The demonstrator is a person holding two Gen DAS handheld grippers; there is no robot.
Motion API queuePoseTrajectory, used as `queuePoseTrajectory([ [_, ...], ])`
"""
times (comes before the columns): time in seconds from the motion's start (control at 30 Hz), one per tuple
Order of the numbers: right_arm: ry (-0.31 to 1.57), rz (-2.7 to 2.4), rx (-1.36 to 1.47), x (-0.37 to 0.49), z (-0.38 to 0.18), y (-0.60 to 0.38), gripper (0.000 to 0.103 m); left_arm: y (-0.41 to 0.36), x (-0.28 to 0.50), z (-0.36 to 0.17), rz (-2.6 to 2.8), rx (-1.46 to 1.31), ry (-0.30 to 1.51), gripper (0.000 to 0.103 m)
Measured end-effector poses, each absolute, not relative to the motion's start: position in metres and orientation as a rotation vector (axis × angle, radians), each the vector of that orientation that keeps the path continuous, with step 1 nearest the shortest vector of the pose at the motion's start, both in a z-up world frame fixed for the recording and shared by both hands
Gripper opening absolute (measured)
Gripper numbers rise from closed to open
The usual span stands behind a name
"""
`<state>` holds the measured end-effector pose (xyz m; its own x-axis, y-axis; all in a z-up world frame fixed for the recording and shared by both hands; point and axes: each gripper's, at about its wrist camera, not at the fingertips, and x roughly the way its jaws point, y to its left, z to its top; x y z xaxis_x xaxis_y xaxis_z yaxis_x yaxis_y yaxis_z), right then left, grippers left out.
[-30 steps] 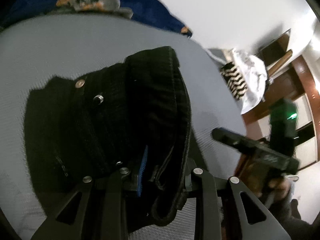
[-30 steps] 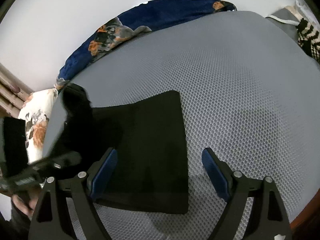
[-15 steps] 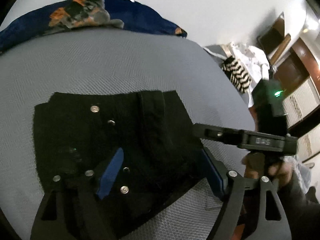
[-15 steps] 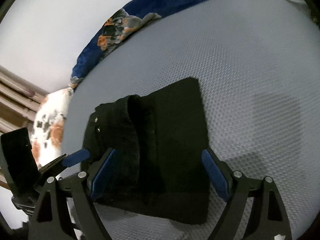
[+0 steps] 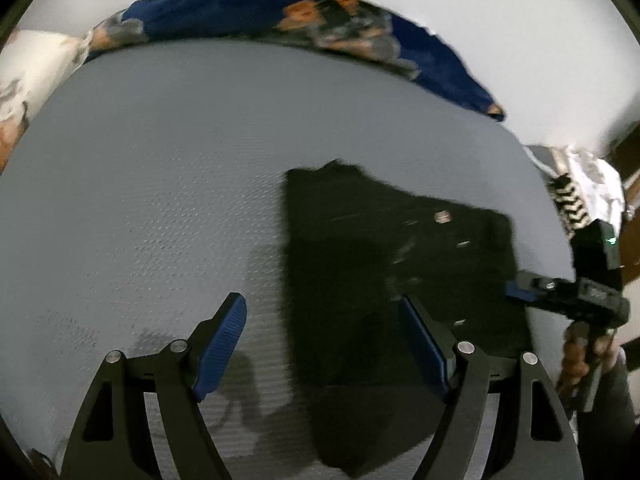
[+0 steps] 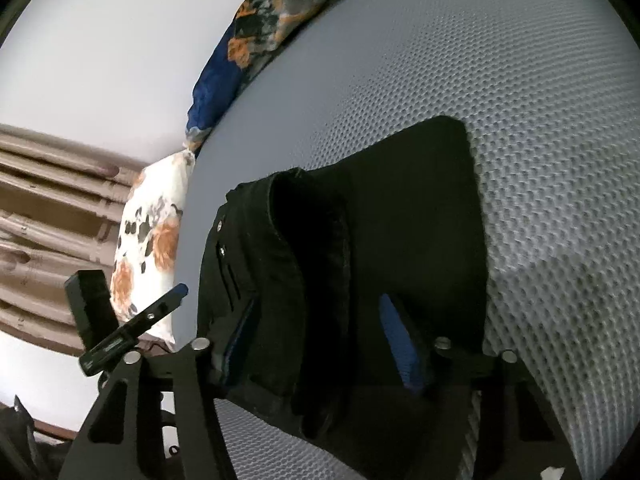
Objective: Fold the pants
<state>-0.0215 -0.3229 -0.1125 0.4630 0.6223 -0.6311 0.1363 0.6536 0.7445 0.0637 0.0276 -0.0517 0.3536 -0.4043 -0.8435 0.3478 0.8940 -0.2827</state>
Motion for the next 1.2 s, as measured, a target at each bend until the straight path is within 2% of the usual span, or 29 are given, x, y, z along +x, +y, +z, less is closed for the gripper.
queuePoseTrajectory([
  [0.2,1.035,0.391,0.900,-0.010,-0.124,-0.325,0.057,0.032,0.062,-0.072,-0.475,-0.090,1.143,0.078],
  [0.3,1.026,0.424,0.908,-0.004,-0.127,-0.323,0.049,0.031,0.063,-0.076,-0.488,-0.125,1.152,0.078],
  [0.63,1.090,0.568,0.832,-0.006,-0.123,-0.306,0.047,0.027,0.058,-0.084,-0.526,-0.173,1.184,0.078],
  [0.83,1.098,0.551,0.822,-0.010,-0.127,-0.308,0.038,0.025,0.057,-0.085,-0.532,-0.168,1.184,0.078],
  [0.9,1.080,0.538,0.863,-0.002,-0.131,-0.310,0.030,0.024,0.057,-0.086,-0.525,-0.172,1.191,0.078],
  [1.03,1.071,0.514,0.886,0.011,-0.134,-0.302,0.022,0.022,0.057,-0.083,-0.508,-0.165,1.183,0.078],
  [1.1,1.049,0.496,0.855,0.008,-0.125,-0.297,0.015,0.023,0.056,-0.080,-0.501,-0.159,1.171,0.078],
  [1.2,1.001,0.483,0.889,-0.002,-0.106,-0.299,0.011,0.024,0.058,-0.079,-0.500,-0.161,1.163,0.078],
])
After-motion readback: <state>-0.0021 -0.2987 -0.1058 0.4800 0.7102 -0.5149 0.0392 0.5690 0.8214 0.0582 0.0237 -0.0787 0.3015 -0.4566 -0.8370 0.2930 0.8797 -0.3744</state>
